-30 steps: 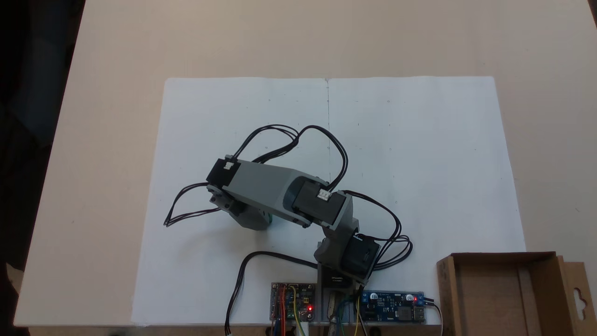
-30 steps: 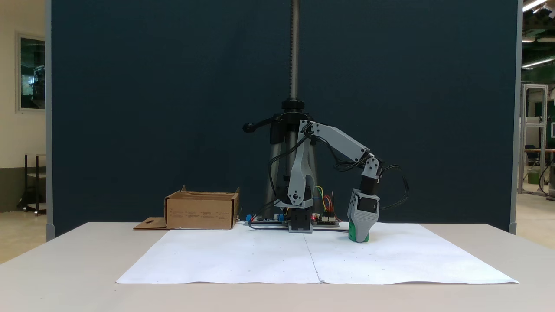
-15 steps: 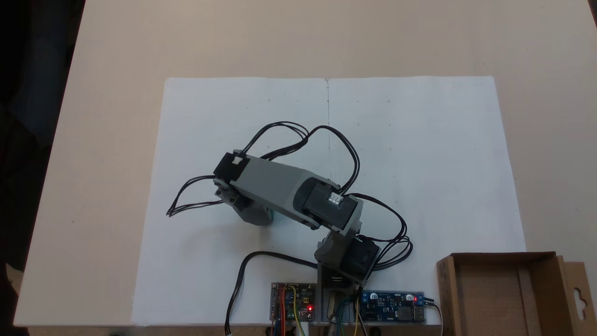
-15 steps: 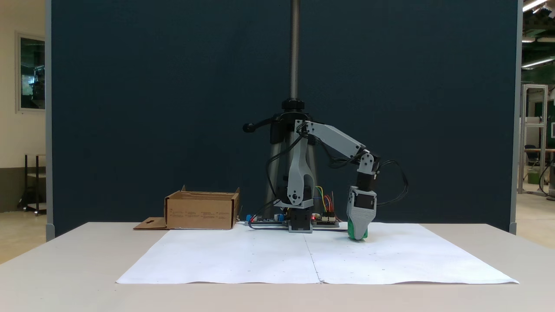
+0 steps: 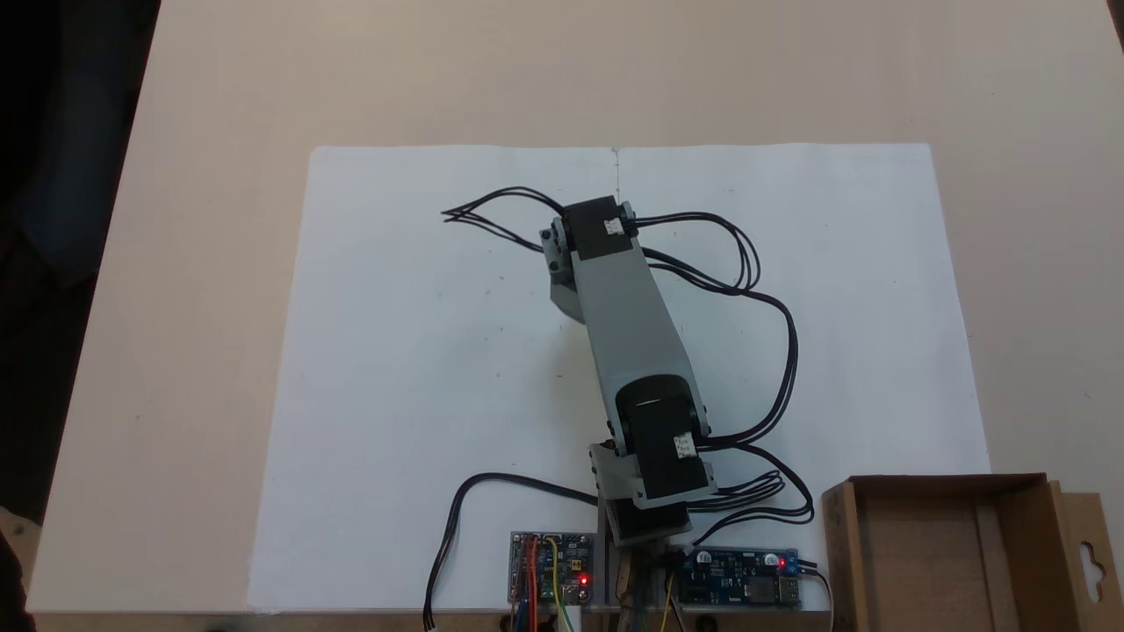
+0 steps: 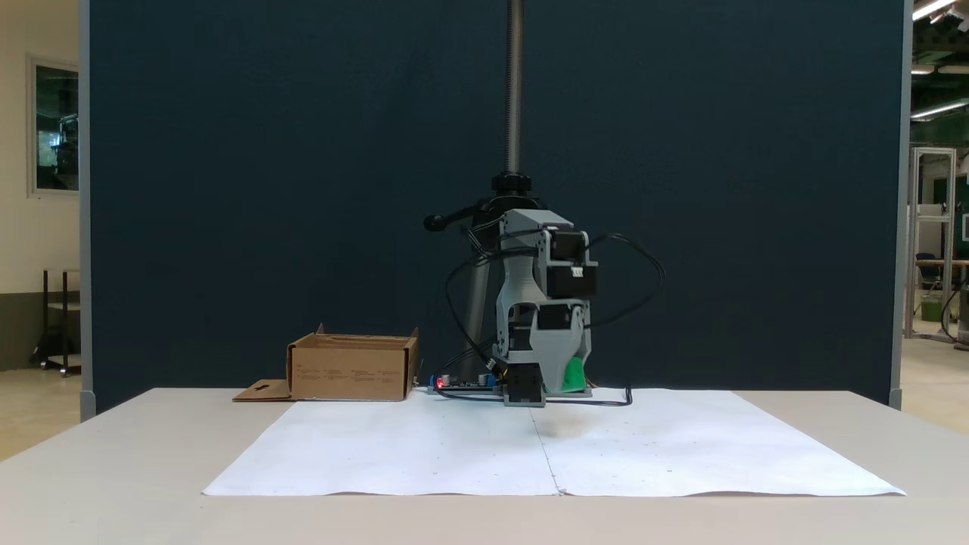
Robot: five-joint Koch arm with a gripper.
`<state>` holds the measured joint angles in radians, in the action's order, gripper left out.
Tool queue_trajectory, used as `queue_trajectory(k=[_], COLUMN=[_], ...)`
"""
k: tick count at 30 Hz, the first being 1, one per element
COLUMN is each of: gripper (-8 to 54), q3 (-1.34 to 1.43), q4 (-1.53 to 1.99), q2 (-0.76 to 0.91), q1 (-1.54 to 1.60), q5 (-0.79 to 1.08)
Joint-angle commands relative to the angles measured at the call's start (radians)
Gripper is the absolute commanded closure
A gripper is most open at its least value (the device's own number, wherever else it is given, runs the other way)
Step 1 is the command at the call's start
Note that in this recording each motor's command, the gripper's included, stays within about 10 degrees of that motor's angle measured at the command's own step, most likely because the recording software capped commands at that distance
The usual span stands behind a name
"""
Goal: Grasp a green dice and put it in the bin.
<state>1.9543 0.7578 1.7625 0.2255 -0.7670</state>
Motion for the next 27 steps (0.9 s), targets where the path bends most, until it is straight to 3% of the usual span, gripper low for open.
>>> queue_trajectory(k=[1,11,20,27], gripper=[31.6,31.6,31.7,31.7], q3=[-0.083,-0.092,-0.129,-0.350], q4=[-0.046,-0.115,-0.164,-0.206], q2=[0.077,0.201,0.285,0.272], q1=[-0.168,-0.744,-1.152,-1.477], q5=[0.170,0.530,0.709,0.785])
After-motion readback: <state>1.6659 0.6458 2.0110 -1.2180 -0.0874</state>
